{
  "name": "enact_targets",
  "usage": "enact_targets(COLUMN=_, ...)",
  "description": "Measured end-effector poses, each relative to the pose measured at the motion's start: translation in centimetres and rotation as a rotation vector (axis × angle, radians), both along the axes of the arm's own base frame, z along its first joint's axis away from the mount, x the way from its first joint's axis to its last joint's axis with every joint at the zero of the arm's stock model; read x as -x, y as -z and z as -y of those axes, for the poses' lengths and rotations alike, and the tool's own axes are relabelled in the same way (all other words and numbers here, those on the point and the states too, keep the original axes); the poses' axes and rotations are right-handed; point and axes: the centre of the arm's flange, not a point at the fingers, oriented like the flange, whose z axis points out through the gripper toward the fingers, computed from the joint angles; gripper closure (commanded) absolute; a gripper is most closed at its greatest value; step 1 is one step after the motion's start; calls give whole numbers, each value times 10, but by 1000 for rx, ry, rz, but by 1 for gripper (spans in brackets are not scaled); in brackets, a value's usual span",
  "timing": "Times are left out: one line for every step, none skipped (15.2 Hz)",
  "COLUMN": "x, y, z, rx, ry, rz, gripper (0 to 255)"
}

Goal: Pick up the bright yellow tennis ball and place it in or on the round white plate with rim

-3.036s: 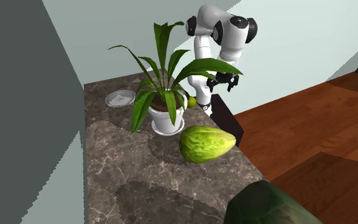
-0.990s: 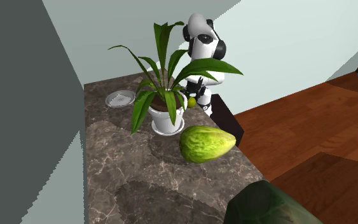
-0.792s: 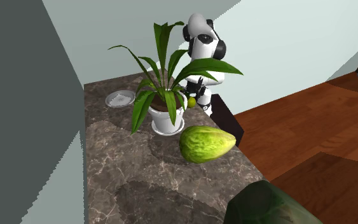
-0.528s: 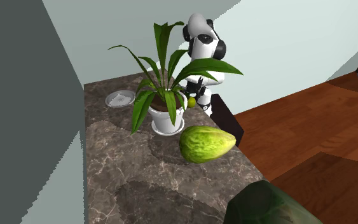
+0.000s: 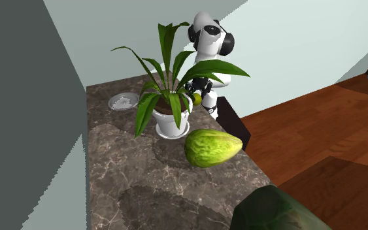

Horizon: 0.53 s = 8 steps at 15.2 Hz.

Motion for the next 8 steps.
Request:
enact_targets(x=0, y=-6, z=0, rx=0, ry=0, rz=0, gripper=255)
enact_targets(x=0, y=-10, z=1, rx=0, ry=0, rz=0, gripper=255)
enact_targets(x=-2, y=-15, z=0, rx=0, ry=0, rz=0, gripper=255)
enact_targets(x=-1, y=-20, z=2, rx=0, ry=0, rz=0, gripper=255)
enact_targets(x=-1, y=-26, z=1, rx=0, ry=0, rz=0, gripper=255)
enact_targets(x=-2, y=-32, z=1, rx=0, ry=0, rz=0, gripper=255)
enact_targets(x=-2, y=-37, z=1, rx=0, ry=0, rz=0, gripper=255)
enact_targets(x=-2, y=-41, z=1, rx=0, ry=0, rz=0, gripper=255)
